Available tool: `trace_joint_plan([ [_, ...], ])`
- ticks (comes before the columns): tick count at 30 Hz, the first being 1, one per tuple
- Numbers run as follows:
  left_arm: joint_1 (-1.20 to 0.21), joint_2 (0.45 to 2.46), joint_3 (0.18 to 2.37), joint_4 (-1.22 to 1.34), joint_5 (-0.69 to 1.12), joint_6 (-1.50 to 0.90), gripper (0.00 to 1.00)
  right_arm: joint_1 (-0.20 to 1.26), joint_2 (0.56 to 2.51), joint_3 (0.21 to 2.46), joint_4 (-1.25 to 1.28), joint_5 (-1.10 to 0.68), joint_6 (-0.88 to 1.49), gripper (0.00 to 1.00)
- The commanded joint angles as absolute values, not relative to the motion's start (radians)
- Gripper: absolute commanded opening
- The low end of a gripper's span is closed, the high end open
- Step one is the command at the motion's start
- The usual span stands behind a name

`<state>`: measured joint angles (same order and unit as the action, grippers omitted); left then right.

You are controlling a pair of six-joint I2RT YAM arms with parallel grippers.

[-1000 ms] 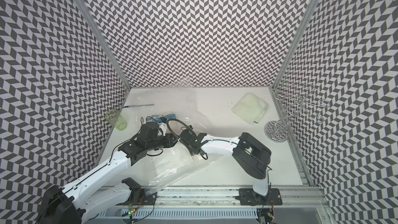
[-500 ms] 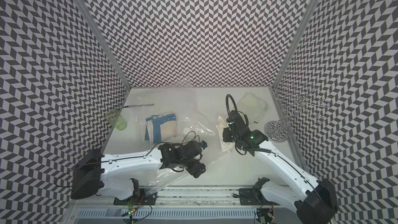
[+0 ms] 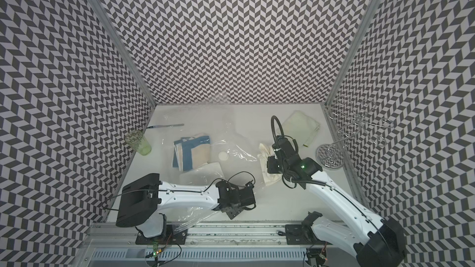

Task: Place the folded towel into the vacuum bag
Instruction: Open the vacuum bag at the center of the board.

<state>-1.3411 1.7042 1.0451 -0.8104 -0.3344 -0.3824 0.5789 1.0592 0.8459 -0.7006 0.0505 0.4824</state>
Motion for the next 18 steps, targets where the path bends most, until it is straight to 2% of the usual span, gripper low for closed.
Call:
trace_joint_plan([
  [1,-1.343,1.674,1.066,-0.846,-0.415,-0.368,0.76,0.574,1.078,0.847,-0.648,0.033,0.465,0.08],
  [5,-1.343,1.676,1.053,-0.842,-0.433,-0.361,0.74,0.573,1.103,0.857,-0.652,0.009,0.459,0.08],
  [13,-1.324,1.625,1.048,-0.824,-0.466,-0.316,0.58,0.572,1.089,0.853,-0.662,0.024,0.458,0.08],
  [18,-1.335,1.633,1.029,-0.792,-0.426,-0.291,0.58,0.569,1.077,0.864,-0.673,0.034,0.456,0.08],
])
